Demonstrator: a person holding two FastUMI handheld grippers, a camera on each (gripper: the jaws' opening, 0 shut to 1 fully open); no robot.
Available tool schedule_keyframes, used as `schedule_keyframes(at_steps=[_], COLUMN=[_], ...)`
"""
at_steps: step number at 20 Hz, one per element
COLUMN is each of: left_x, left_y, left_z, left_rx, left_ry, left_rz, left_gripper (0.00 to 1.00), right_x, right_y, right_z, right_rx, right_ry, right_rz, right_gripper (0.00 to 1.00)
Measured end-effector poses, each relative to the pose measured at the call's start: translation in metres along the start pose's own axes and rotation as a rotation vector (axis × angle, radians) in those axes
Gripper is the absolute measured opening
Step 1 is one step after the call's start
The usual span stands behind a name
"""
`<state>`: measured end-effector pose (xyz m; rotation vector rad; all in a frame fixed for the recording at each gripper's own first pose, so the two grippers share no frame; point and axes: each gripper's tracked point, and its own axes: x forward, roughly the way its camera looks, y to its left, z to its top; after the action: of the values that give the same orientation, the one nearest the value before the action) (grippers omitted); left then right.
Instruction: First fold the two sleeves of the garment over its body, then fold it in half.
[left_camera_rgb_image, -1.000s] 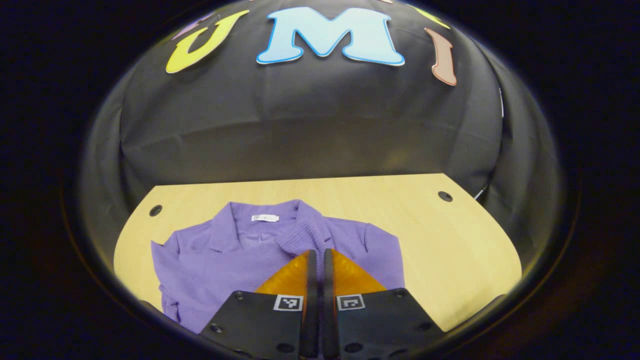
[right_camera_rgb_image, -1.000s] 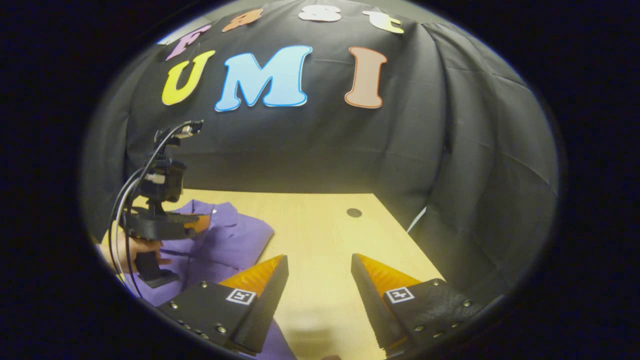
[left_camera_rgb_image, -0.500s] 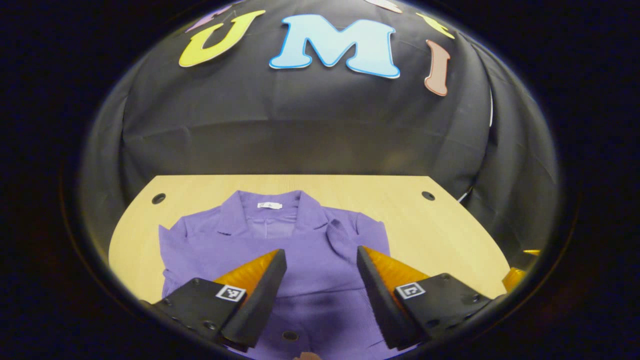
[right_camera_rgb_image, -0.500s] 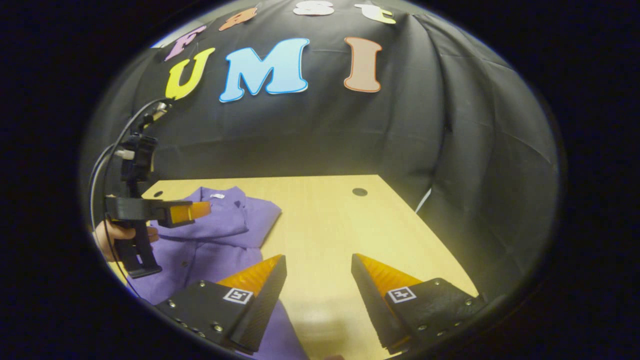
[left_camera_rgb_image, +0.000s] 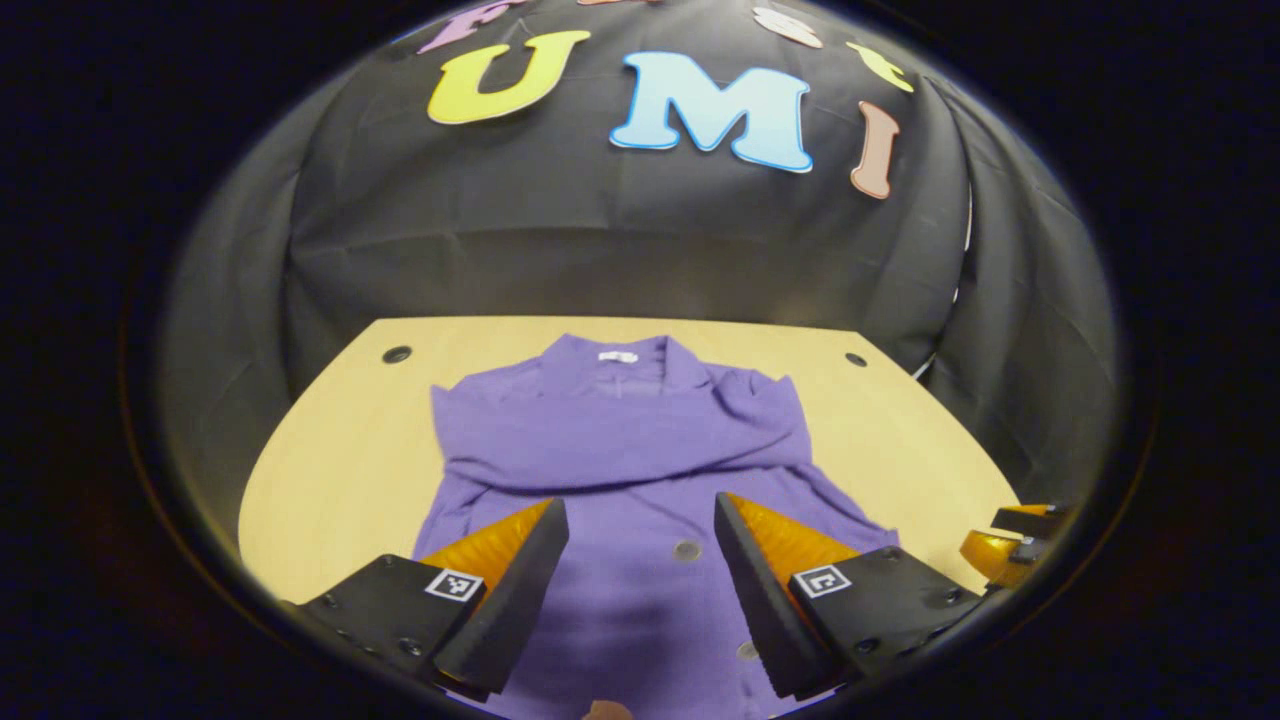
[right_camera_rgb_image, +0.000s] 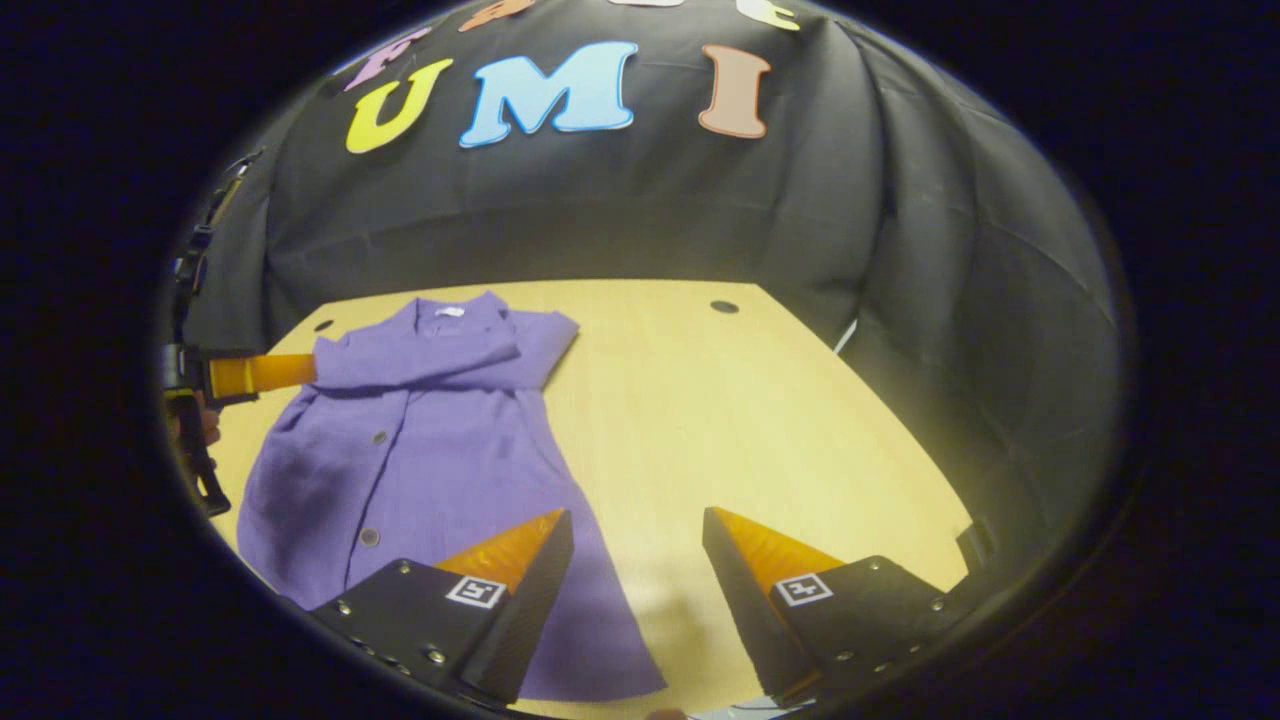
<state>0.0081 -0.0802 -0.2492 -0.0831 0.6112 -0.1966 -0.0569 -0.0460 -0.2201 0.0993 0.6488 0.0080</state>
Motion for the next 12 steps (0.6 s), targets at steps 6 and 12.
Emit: schedule_keyframes(at_steps=[6,12], left_x=[-0.065,-0.12], left_y=[0.063,0.112], left_z=[-0.078,-0.148], left_rx=[-0.024,-0.047], left_ry=[0.091,0.178], left_rz=[0.056,0.126], left_gripper=[0.97,0.97], right_x=[-0.015,-0.018], right_y=[0.007,0.009], right_z=[-0.051,-0.087], right_rx=[-0.006,0.024], right_ry=[0.078,0.14], right_rz=[-0.019,0.007], right_gripper=[0.82,0.82])
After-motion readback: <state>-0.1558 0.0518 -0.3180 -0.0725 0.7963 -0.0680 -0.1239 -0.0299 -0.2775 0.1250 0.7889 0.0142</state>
